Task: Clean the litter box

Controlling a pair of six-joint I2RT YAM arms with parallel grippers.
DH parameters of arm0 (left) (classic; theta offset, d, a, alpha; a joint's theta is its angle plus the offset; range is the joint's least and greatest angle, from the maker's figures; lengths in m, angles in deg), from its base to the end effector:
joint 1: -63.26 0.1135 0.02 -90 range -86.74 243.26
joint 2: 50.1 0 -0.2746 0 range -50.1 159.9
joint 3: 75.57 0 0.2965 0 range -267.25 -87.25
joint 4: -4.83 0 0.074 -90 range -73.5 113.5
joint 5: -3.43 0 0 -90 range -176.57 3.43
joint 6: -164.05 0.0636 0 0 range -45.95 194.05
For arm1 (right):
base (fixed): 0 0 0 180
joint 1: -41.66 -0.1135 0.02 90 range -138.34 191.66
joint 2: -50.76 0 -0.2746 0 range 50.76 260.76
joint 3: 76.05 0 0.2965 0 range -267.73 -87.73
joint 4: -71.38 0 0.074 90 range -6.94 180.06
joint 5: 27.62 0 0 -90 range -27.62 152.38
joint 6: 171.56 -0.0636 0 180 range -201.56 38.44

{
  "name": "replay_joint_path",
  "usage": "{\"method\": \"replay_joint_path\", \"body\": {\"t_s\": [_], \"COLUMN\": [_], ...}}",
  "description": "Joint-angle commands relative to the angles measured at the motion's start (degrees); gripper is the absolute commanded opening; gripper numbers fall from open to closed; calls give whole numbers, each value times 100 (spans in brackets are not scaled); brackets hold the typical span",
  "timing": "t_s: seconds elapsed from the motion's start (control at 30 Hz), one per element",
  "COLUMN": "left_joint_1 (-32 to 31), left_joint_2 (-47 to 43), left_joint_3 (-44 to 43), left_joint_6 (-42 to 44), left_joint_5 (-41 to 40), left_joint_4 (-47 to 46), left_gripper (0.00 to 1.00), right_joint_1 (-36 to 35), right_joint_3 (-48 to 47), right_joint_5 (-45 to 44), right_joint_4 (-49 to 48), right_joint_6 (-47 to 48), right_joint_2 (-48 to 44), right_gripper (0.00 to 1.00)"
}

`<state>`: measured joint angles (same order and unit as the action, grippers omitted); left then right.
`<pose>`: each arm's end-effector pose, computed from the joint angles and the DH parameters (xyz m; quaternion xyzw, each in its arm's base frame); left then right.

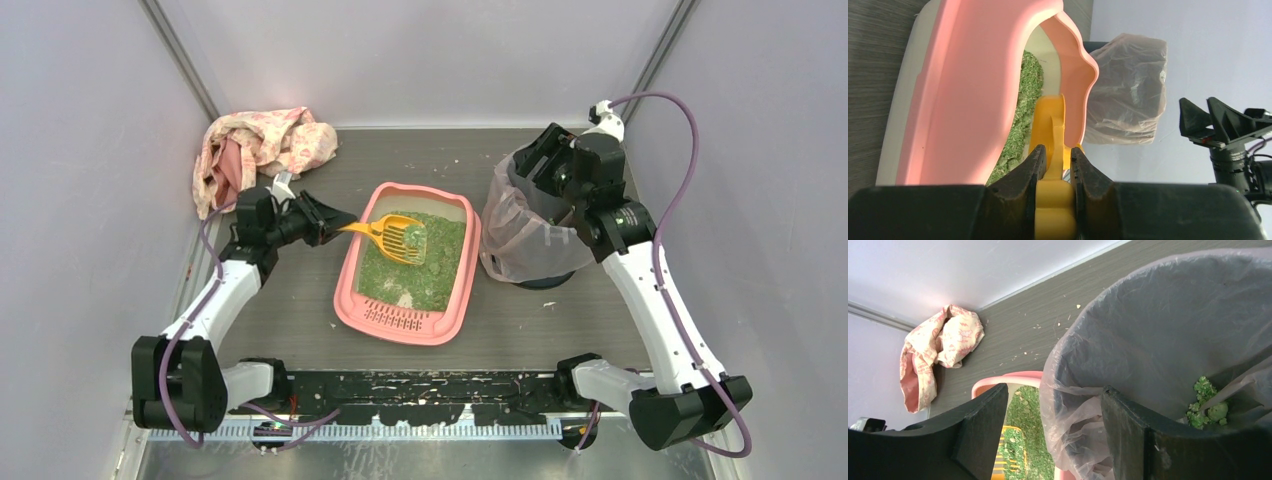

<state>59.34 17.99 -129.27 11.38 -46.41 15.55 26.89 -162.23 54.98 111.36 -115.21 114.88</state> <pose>0.3122 -0.0625 0.2426 -0.2283 0.7811 -0.5188 0.2621 0.2974 0.0699 0.4297 0.1698 0.7898 0.1932 0.5569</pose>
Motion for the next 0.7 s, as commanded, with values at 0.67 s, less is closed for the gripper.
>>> {"method": "replay_joint_path", "body": {"t_s": [0.67], "left_joint_1": [289], "left_joint_2": [602], "left_joint_3": [1314], "left_joint_6": [-2557], "left_joint_5": [840], "left_joint_4": [-4468], "left_gripper": [0], "right_joint_1": [21], "right_joint_3": [50], "right_joint_5": [-7], "right_joint_4": [-213], "right_joint_6": [-207], "right_joint_2": [-313], "right_gripper": [73]}}
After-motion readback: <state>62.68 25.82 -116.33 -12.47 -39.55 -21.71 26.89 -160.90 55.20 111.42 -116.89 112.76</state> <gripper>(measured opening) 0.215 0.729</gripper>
